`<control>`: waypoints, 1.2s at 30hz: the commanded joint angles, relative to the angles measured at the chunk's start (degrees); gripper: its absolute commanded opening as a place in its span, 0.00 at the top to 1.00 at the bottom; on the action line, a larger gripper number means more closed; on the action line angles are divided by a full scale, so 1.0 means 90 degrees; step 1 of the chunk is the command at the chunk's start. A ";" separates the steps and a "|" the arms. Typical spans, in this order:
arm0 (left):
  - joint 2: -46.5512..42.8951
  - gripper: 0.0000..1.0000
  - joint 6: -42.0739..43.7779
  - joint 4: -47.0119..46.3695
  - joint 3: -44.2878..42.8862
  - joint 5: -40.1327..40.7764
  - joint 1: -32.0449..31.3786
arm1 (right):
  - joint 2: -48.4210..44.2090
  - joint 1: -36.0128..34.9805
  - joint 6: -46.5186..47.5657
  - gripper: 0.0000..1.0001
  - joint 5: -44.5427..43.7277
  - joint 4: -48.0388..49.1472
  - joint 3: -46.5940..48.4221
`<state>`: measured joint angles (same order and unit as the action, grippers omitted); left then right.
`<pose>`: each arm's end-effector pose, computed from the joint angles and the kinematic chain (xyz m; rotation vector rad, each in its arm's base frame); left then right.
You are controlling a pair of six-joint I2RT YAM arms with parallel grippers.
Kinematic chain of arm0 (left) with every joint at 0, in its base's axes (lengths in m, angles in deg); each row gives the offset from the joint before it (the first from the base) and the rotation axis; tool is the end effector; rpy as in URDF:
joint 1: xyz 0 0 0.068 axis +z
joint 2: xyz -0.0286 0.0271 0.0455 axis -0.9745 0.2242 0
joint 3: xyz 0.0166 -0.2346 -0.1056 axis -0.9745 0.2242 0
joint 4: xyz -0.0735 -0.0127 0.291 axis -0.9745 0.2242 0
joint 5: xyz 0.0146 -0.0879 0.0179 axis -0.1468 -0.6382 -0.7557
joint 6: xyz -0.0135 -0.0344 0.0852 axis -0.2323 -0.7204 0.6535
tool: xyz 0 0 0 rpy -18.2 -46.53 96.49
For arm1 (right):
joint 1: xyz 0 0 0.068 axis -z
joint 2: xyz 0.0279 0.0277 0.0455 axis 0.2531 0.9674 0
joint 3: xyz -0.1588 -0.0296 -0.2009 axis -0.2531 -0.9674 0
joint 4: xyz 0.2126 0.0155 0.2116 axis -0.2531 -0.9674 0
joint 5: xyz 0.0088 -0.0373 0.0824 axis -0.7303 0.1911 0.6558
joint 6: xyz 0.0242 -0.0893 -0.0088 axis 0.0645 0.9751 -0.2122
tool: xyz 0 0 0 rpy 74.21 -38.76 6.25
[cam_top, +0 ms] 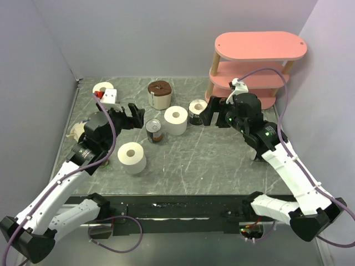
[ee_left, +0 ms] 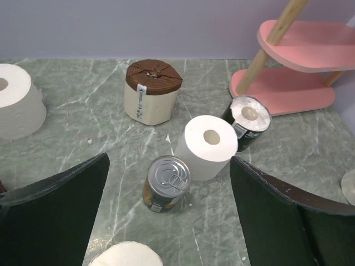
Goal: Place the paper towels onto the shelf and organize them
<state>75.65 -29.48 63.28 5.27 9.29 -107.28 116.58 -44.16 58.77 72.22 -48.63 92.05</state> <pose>0.2683 -0.1346 0.3658 0.0309 1.6751 -0.4262 0.2803 0.1562 0.3783 -0.0948 2.0349 0.5626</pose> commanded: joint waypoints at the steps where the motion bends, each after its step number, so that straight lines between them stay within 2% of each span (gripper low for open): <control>1: 0.0140 0.04 -0.0035 -0.0168 -0.0208 0.0515 -0.0029 | -0.0277 -0.0033 -0.0202 0.00 0.0054 0.0326 -0.0068; 4: 0.0443 0.04 -0.0094 0.0154 -0.0597 0.1189 -0.0019 | -0.0413 -0.0024 -0.0290 0.01 0.0122 0.0325 -0.0166; 7: 0.1067 0.04 -0.0133 0.0992 -0.1534 0.1522 0.0195 | -0.0618 -0.0033 -0.0388 0.00 0.0122 0.0433 -0.0448; 9: 0.1623 0.04 -0.0230 0.1654 -0.2364 0.1212 0.0847 | -0.0764 -0.0024 -0.0437 0.00 0.0113 0.0540 -0.0683; 10: 0.1790 0.04 -0.0443 0.1823 -0.2618 0.1036 0.1150 | -0.0794 -0.0033 -0.0447 0.00 0.0122 0.0569 -0.0742; 11: 0.2130 0.04 -0.0581 0.1960 -0.3056 0.0841 0.1781 | -0.0823 -0.0043 -0.0466 0.01 0.0122 0.0579 -0.0810; 12: 0.2317 0.04 -0.0717 0.2203 -0.3273 0.0375 0.2087 | -0.0853 -0.0033 -0.0496 0.00 0.0122 0.0589 -0.0830; 14: 0.2910 0.03 -0.1079 0.2439 -0.3896 0.0030 0.2809 | -0.0853 -0.0033 -0.0554 0.00 0.0415 0.0599 -0.0879; 19: 0.3996 0.01 -0.1607 0.2577 -0.4602 -0.0742 0.3642 | -0.0999 -0.0043 -0.0594 0.00 0.0981 0.0968 -0.1113; 20: 0.4375 0.03 -0.1675 0.2596 -0.4787 -0.0820 0.3846 | -0.1009 -0.0043 -0.0555 0.01 0.1262 0.1038 -0.1152; 26: 0.5772 0.11 -0.1910 0.2636 -0.5334 -0.1397 0.4531 | -0.0912 -0.0043 -0.0535 0.01 0.1753 0.1136 -0.1064; 30: 0.6555 0.15 -0.1755 0.2606 -0.5803 -0.1641 0.4678 | -0.0834 -0.0033 -0.0496 0.01 0.1880 0.1185 -0.1113; 36: 0.7493 0.16 -0.1822 0.2459 -0.6399 -0.1808 0.4678 | -0.0678 -0.0043 -0.0281 0.01 0.1646 0.1059 -0.1036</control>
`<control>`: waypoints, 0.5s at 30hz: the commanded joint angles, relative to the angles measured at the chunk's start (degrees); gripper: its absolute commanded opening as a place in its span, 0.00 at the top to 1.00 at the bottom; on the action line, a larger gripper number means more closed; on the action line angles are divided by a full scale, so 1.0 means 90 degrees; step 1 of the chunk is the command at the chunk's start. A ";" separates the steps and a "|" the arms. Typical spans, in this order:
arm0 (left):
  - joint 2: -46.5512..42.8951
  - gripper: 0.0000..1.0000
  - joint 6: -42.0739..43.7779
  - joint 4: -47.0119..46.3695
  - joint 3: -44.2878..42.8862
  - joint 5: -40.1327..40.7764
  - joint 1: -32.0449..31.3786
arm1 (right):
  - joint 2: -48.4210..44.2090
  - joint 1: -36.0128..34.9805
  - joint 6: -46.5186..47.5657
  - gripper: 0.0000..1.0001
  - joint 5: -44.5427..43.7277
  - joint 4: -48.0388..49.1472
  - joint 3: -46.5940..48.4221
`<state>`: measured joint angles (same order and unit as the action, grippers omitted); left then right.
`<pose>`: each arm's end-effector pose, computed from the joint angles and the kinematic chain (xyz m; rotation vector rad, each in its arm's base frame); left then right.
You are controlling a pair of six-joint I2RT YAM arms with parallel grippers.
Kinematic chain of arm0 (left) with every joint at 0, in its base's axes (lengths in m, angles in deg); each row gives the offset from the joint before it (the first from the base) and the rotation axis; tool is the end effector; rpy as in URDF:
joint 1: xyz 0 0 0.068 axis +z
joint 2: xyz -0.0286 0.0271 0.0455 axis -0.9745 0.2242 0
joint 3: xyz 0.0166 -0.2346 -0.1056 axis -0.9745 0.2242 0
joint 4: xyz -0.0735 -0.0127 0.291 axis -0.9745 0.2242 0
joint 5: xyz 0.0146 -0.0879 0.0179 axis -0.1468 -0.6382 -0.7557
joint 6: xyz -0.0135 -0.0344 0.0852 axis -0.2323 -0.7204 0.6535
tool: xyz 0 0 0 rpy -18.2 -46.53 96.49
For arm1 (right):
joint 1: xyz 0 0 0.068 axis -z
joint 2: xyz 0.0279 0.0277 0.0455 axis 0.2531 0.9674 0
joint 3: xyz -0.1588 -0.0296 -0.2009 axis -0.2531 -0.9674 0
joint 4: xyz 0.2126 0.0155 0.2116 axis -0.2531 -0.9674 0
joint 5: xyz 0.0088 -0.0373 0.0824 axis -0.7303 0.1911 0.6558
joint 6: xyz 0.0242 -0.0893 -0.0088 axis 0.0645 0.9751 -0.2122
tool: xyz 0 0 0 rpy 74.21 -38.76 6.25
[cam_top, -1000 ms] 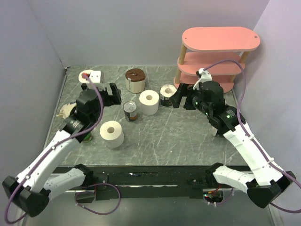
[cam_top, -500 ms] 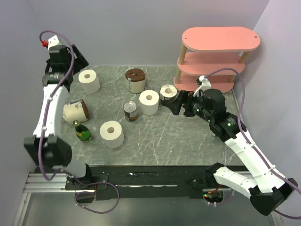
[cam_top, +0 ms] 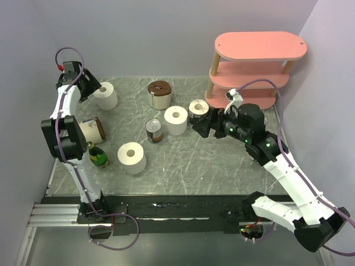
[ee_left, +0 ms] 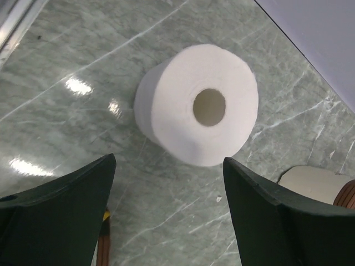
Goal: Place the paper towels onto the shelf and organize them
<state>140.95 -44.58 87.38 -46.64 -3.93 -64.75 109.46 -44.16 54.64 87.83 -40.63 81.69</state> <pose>0.5242 0.1140 0.2374 -0.8602 2.1554 -0.1724 0.2533 0.1668 0.3600 -0.2130 1.9928 0.8911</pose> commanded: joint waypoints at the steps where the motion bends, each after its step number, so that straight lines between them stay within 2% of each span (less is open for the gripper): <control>1: 0.0354 0.16 -0.0144 -0.0180 -0.0748 -0.0329 -0.0057 | 0.0143 -0.0043 0.0188 0.01 -0.0136 0.0140 0.0203; 5: 0.0843 0.15 -0.0095 -0.0043 -0.1178 -0.0124 -0.0048 | 0.0290 -0.0033 0.0217 0.01 -0.0088 0.0003 0.0360; 15: 0.1195 0.17 -0.0164 -0.0141 -0.1198 -0.0133 -0.0028 | 0.0329 -0.0033 0.0256 0.01 -0.0098 0.0101 0.0380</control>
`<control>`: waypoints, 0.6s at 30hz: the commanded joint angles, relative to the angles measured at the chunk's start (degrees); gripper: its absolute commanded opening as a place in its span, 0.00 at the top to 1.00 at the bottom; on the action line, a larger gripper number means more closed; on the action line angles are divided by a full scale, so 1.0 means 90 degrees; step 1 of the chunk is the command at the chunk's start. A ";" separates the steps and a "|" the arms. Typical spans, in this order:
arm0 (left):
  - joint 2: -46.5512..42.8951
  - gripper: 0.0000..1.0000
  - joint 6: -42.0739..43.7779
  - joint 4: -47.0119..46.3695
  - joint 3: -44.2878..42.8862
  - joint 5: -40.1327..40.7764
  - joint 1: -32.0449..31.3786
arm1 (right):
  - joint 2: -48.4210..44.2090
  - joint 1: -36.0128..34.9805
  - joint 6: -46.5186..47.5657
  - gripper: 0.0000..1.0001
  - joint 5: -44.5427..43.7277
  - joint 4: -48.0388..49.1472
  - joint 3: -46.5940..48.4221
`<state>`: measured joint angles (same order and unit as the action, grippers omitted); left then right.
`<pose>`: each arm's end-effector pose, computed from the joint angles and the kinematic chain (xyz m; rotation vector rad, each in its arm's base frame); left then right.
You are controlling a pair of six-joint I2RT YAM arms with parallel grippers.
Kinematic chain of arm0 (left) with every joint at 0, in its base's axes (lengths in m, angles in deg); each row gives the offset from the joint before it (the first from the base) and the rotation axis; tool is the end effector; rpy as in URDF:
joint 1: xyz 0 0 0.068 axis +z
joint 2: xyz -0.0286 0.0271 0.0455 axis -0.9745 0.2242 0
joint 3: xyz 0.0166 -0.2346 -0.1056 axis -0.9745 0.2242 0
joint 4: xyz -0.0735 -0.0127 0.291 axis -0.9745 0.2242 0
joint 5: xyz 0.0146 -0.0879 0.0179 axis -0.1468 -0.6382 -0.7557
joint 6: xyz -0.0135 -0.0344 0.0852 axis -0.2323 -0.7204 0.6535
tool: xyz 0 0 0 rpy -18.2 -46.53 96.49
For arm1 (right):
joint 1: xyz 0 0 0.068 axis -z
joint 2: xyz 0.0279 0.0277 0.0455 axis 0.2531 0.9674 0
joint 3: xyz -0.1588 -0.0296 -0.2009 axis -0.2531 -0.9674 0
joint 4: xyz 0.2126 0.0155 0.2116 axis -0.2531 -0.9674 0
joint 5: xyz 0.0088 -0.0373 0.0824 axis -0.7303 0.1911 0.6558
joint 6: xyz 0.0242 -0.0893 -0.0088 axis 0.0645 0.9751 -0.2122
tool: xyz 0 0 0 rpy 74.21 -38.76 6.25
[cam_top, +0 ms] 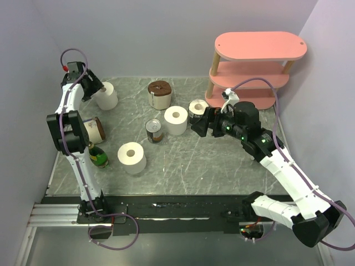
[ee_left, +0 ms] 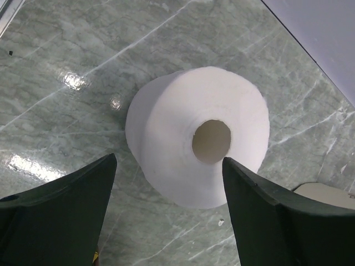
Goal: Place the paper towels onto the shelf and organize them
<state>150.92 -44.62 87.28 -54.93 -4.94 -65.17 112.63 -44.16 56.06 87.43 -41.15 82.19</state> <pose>0.5588 0.1157 0.2036 -0.8557 2.1886 -0.1926 0.2646 0.1725 0.3463 -0.2287 2.0436 0.8550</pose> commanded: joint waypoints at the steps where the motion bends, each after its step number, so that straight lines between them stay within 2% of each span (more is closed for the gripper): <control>1: 0.0136 0.18 -0.0149 -0.0119 -0.0326 -0.0041 0.0018 | -0.0013 -0.0033 0.0098 0.01 -0.0073 0.0149 0.0362; 13: 0.0429 0.21 -0.0149 -0.0061 -0.0531 0.0037 0.0057 | -0.0042 -0.0033 -0.0068 0.01 -0.0064 0.0100 0.0402; 16: 0.0517 0.27 -0.0130 -0.0031 -0.0629 -0.0012 0.0077 | -0.0033 -0.0043 -0.0058 0.01 -0.0083 0.0081 0.0402; 18: 0.0498 0.34 -0.0091 -0.0070 -0.0620 -0.0021 0.0077 | 0.0006 -0.0043 -0.0039 0.01 -0.0113 0.0042 0.0441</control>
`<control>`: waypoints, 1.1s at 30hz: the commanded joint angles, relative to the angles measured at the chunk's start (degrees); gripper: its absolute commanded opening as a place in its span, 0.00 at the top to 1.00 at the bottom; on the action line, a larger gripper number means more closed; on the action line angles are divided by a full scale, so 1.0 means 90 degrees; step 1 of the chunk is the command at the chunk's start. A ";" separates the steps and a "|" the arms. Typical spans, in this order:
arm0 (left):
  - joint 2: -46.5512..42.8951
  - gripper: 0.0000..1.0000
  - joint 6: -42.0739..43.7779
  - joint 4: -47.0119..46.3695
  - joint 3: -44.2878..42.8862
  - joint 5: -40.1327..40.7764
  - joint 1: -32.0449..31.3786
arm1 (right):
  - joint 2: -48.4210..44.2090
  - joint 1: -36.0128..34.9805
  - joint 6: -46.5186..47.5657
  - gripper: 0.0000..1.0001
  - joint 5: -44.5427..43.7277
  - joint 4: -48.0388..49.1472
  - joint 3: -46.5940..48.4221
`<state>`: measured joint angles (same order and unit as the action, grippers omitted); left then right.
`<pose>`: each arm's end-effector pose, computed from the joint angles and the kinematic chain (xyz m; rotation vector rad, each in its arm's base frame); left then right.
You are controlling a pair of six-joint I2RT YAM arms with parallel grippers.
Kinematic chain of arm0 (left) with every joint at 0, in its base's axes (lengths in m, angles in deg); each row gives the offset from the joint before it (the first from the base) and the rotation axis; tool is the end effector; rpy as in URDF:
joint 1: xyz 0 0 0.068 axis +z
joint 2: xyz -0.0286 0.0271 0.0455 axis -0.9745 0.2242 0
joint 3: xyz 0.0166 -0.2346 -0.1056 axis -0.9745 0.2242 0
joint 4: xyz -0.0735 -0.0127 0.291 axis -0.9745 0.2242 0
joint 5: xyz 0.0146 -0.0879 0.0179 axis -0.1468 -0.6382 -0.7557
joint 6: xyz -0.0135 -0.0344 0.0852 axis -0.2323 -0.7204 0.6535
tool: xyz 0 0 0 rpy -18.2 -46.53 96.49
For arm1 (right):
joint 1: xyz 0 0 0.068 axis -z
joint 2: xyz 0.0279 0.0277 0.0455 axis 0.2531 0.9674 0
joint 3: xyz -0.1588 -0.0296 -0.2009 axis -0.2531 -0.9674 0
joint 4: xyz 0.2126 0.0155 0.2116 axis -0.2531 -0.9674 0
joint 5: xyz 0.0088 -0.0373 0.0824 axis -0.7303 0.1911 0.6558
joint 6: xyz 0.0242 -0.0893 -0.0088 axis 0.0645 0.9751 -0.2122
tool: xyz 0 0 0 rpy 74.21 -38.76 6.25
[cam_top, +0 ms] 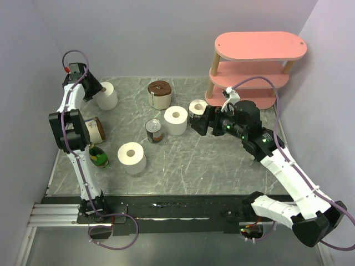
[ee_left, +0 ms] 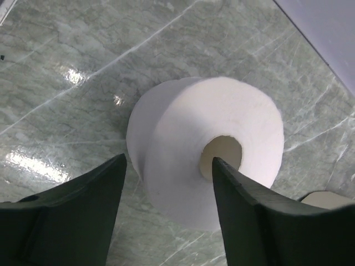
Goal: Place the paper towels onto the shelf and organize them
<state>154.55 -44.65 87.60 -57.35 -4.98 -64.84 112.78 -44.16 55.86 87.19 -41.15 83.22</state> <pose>0.5673 0.1208 0.1849 -0.8724 2.2106 -0.1868 0.2650 0.1724 0.3531 -0.2232 2.0284 0.8571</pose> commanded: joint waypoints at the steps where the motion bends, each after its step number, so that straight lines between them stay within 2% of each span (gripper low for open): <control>1: 0.0075 0.36 -0.0078 -0.0165 -0.0331 -0.0046 0.0030 | 0.0009 -0.0033 -0.0026 0.01 -0.0105 0.0013 0.0346; 2: 0.0085 0.40 -0.0030 -0.0185 -0.0321 -0.0065 0.0040 | 0.0048 -0.0043 -0.0026 0.01 -0.0125 -0.0046 0.0366; 4: 0.0046 0.41 -0.0020 -0.0233 -0.0253 -0.0104 0.0040 | 0.0097 -0.0043 -0.0017 0.01 -0.0135 -0.0085 0.0424; 6: 0.0046 0.37 -0.0020 -0.0263 -0.0204 -0.0095 0.0030 | 0.0116 -0.0033 -0.0007 0.01 -0.0154 -0.0144 0.0483; 8: 0.0104 0.29 -0.0020 -0.0224 -0.0243 -0.0036 0.0030 | 0.0087 -0.0033 -0.0046 0.01 -0.0164 -0.0125 0.0483; 13: 0.0289 0.31 0.0010 -0.0175 -0.0350 -0.0144 0.0040 | 0.0019 -0.0043 -0.0095 0.01 -0.0184 -0.0085 0.0444; 16: 0.0280 0.36 0.0029 -0.0214 -0.0350 -0.0163 0.0040 | 0.0009 -0.0043 -0.0114 0.01 -0.0203 -0.0114 0.0444; 23: -0.0061 0.55 0.0010 -0.0351 -0.0214 -0.0270 0.0050 | -0.0030 -0.0033 -0.0085 0.01 -0.0271 -0.0193 0.0473; 29: -0.0715 0.58 0.0146 -0.0263 -0.0292 -0.0407 -0.0008 | 0.0057 -0.0033 0.0120 0.01 -0.0466 -0.0396 0.0794; 33: -0.1582 0.59 0.0322 -0.0263 -0.0029 -0.0466 -0.0184 | 0.0058 -0.0033 0.0334 0.01 -0.0691 -0.0583 0.1020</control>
<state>153.48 -43.49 87.78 -57.46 -7.01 -64.97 113.83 -44.16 56.50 83.89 -45.65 88.14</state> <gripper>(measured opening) 0.519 0.989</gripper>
